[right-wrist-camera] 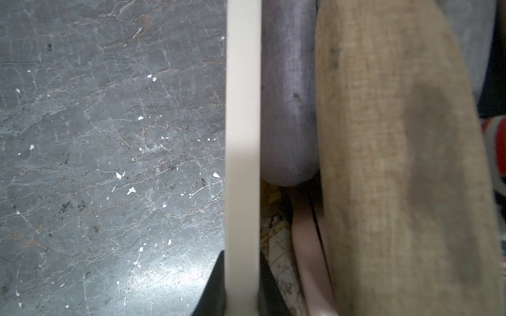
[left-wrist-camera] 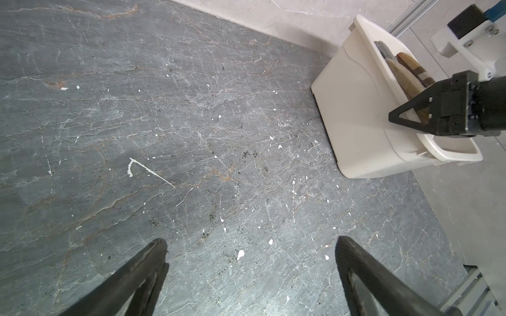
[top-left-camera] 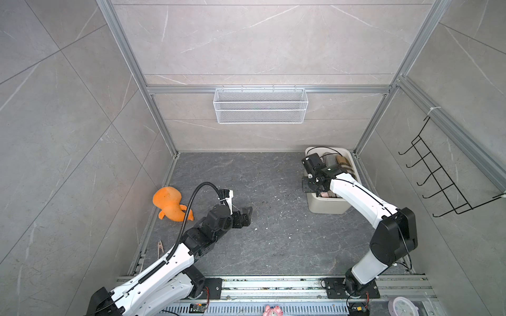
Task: Put the glasses cases into the storage boxes
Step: Move the storage box to the center of the board.
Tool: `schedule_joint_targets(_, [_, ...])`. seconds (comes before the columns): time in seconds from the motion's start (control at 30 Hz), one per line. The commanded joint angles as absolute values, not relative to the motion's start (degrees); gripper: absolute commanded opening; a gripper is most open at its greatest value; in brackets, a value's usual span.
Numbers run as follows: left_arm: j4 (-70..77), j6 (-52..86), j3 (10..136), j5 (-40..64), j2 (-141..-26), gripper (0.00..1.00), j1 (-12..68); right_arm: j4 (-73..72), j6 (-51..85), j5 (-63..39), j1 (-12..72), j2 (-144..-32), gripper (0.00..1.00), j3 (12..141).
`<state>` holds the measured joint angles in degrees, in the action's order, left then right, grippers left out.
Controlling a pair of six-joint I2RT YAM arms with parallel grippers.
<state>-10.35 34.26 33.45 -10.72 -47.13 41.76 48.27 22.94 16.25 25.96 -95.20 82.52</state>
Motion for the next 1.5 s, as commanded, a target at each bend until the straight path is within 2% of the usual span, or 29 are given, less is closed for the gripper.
schedule_joint_targets(0.0, [-12.94, 35.87, 34.13, -13.27, -43.87, 0.98, 41.58, 47.35, 28.6, 16.24, 32.52, -89.96, 0.11, 82.37])
schedule_joint_targets(0.1, [-16.06, 36.7, 34.2, -14.73, -40.64, 0.98, 41.62, 48.12, 32.33, 20.11, 38.3, -88.5, 0.06, 82.77])
schedule_joint_targets(0.33, [-23.69, 39.59, 34.42, -18.15, -34.86, 0.98, 41.57, 48.22, 41.92, 24.21, 53.01, -88.78, 0.06, 84.82])
schedule_joint_targets(0.43, [-25.43, 40.19, 34.09, -18.8, -32.46, 0.98, 41.64, 46.89, 45.09, 26.65, 59.83, -92.53, 0.06, 88.78])
schedule_joint_targets(0.63, [-26.81, 40.33, 33.57, -20.1, -28.2, 0.98, 41.59, 46.2, 44.56, 27.35, 64.27, -103.85, 0.07, 103.35])
schedule_joint_targets(0.7, [-26.72, 39.79, 33.9, -20.97, -27.61, 0.98, 41.63, 46.41, 45.08, 26.77, 64.59, -107.11, 0.1, 107.45])
schedule_joint_targets(0.73, [-26.47, 39.39, 34.23, -21.28, -27.6, 0.98, 41.57, 45.92, 45.13, 26.55, 64.6, -108.62, 0.15, 108.85])
schedule_joint_targets(0.77, [-26.46, 38.93, 34.63, -21.42, -27.75, 0.99, 41.61, 46.11, 45.3, 26.85, 64.53, -110.12, 0.24, 110.28])
schedule_joint_targets(0.87, [-27.32, 38.02, 36.2, -21.25, -28.62, 0.99, 41.57, 48.57, 42.98, 26.22, 64.51, -113.96, 0.33, 115.93])
schedule_joint_targets(0.93, [-27.25, 38.07, 35.87, -21.35, -28.99, 0.98, 41.58, 50.96, 41.7, 23.98, 64.51, -115.87, 0.48, 120.08])
schedule_joint_targets(1.0, [-27.2, 38.15, 36.04, -21.86, -29.33, 0.98, 41.54, 51.1, 40.88, 21.01, 64.9, -115.96, 0.53, 122.34])
schedule_joint_targets(1.07, [-26.8, 38.84, 36.83, -23.36, -30.32, 0.98, 41.49, 52.54, 39.37, 19.92, 65.01, -114.96, 0.55, 124.53])
schedule_joint_targets(1.17, [-24.0, 39.2, 38.53, -22.93, -35.59, 0.97, 41.33, 55.4, 33.29, 23.77, 63.75, -112.06, 0.56, 123.96])
schedule_joint_targets(1.27, [-24.81, 39.81, 42.91, -20.15, -44.81, 0.94, 41.05, 68.2, 25.66, 15.27, 56.46, -113.27, 0.57, 127.35])
schedule_joint_targets(1.3, [-25.04, 40.06, 43.98, -19.42, -47.17, 0.92, 40.94, 71.88, 24.58, 17.99, 55.04, -113.19, 0.57, 127.55])
schedule_joint_targets(1.37, [-21.13, 39.27, 44.13, -12.7, -50.56, 0.85, 39.38, 72.22, 20.35, 22.91, 53.22, -109.71, 0.58, 120.71])
schedule_joint_targets(1.43, [-16.29, 38.84, 43.81, 0.28, -53.42, 0.81, 34.83, 70.61, 19.83, 21.17, 49.95, -105.7, 0.55, 114.53])
schedule_joint_targets(1.47, [-15.99, 39.76, 44.18, 3.59, -55.41, 0.73, 32.82, 68.74, 19.2, 19.67, 48.37, -102.86, 0.55, 110.72])
